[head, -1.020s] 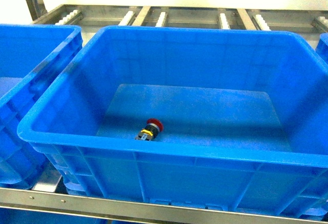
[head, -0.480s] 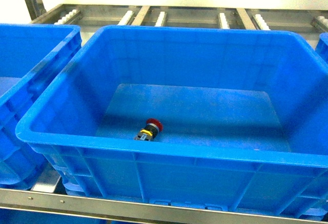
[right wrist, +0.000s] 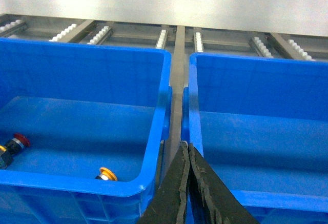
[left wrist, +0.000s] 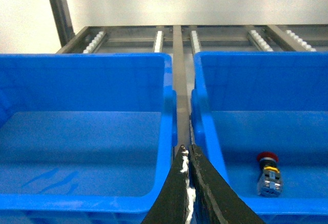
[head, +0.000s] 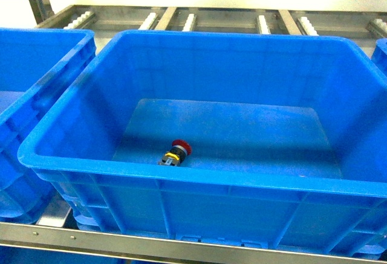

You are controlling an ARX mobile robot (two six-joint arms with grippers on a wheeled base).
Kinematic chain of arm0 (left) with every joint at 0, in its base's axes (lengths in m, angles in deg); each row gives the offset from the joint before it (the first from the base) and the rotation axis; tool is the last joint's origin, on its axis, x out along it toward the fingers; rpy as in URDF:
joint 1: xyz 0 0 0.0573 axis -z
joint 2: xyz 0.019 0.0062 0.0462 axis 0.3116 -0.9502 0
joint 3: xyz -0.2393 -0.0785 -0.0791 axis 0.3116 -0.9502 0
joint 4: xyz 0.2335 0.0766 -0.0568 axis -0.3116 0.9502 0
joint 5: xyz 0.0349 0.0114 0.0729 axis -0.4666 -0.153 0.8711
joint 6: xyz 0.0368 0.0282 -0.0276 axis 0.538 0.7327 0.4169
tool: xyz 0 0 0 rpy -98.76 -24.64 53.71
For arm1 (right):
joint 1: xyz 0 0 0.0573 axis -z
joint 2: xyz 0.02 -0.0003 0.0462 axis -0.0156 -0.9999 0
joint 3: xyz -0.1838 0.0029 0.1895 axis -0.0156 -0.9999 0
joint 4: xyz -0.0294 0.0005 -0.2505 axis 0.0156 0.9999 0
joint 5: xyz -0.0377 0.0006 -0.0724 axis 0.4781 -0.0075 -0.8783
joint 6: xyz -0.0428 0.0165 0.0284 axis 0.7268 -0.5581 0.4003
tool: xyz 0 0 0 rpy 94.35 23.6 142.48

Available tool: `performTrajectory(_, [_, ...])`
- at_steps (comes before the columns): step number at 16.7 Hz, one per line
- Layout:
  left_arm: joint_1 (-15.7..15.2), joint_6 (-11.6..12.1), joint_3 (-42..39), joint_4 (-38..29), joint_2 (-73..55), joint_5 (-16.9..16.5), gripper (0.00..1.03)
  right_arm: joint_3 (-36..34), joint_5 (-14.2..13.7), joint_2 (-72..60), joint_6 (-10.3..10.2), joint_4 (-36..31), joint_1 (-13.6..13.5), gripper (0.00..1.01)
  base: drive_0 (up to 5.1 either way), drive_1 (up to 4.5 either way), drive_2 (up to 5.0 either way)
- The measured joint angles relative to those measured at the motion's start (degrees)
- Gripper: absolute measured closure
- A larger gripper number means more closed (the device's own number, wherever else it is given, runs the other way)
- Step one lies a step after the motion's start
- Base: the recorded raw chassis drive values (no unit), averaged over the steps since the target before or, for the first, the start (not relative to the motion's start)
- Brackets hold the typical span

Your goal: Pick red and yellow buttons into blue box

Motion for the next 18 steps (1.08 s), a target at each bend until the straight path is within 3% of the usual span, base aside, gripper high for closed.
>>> performTrajectory(1, [-1.9, -0.1, -0.8, 1.4, 2.0, -0.4, 1.01, -0.3, 0.0, 0.9, 0.0, 0.4, 0.0, 0.99, 0.0, 0.00, 0.0])
performTrajectory(2, [-1.8, -0.1, -1.4, 2.6, 4.0, -1.0, 1.01, -0.6, 0.0, 2.1, 0.0, 2.0, 0.0, 0.99, 0.0, 0.00, 0.0])
performTrajectory(3, [-1.4, -0.1, -1.9, 3.8, 5.7, -1.3, 1.01, -1.4, 0.0, 7.3, -0.1, 7.7, 0.0, 0.99, 0.0, 0.00, 0.0])
performTrajectory(6, [-1.6, -0.2, -4.1, 5.4, 10.6, -1.2, 1.01, -2.3, -0.1, 11.8, -0.2, 9.6, 0.0, 0.99, 0.0, 0.00, 0.0])
performTrajectory(12, [-1.6, -0.2, -4.1, 14.5, 19.9, -1.2, 1.01, -2.3, -0.1, 11.8, -0.2, 9.2, 0.0, 0.99, 0.0, 0.00, 0.0])
performTrajectory(18, [-1.6, -0.2, -4.1, 17.6, 23.1, -1.2, 1.01, -2.3, -0.1, 11.8, -0.2, 9.2, 0.0, 0.99, 0.0, 0.00, 0.0])
